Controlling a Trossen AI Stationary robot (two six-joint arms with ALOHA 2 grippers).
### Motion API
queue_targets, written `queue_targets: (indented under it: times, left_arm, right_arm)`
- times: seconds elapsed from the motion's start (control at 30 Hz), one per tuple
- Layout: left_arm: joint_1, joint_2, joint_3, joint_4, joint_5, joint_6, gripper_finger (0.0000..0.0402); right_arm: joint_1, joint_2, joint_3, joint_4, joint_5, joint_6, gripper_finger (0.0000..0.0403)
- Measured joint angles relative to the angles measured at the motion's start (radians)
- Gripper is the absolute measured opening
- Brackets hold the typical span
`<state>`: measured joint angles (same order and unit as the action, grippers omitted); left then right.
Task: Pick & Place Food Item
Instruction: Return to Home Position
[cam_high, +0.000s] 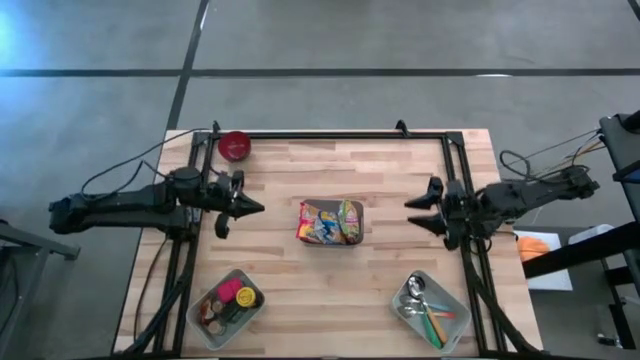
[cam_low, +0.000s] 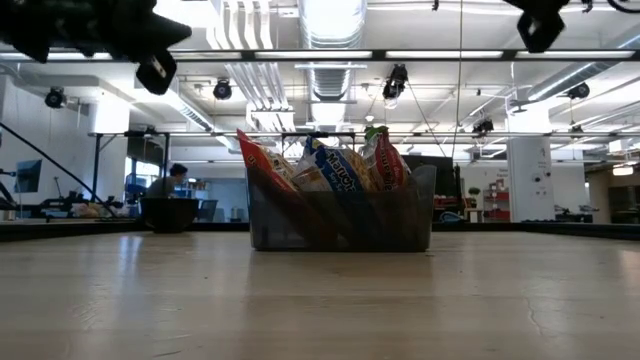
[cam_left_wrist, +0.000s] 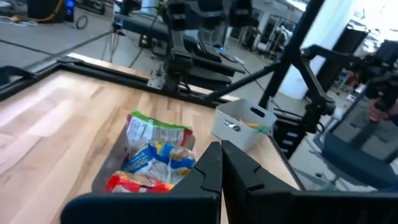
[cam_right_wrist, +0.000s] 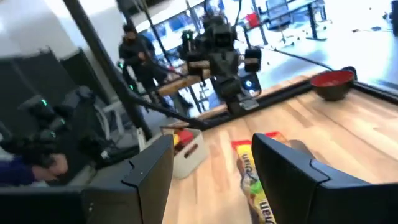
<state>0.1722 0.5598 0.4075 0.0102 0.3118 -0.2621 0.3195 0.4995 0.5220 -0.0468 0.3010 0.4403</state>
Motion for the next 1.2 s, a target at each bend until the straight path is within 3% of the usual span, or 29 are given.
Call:
queue_targets:
  times: [0.13,0.4,0.7,0.83,1.07,1.2]
  left_arm:
    - [0.0,-0.002,-0.103,0.136,-0.024,-0.036,0.0]
    - [-0.001,-0.063,-0.216,0.148,-0.023,-0.062,0.0]
    - [0.0,-0.259,-0.217,-0.024,-0.023,-0.053,0.0]
    - [0.0,-0.371,-0.222,-0.109,-0.031,-0.049,0.0]
    - [0.0,-0.562,-0.349,-0.074,-0.041,-0.09,0.0]
    - [-0.001,-0.541,-0.379,-0.018,-0.014,-0.1,0.0]
  right_arm:
    - [0.0,-0.077,-0.113,0.063,-0.003,0.031,0.0213]
    - [0.0,-0.263,-0.33,0.232,-0.01,0.098,0.0213]
    - [0.001,-0.492,-0.433,0.229,-0.015,0.045,0.0213]
    - [0.001,-0.496,-0.438,0.204,-0.028,0.004,0.0213]
    - [0.0,-0.499,-0.446,0.162,-0.03,-0.004,0.0213]
    - [0.001,-0.499,-0.478,0.173,-0.03,-0.002,0.0213]
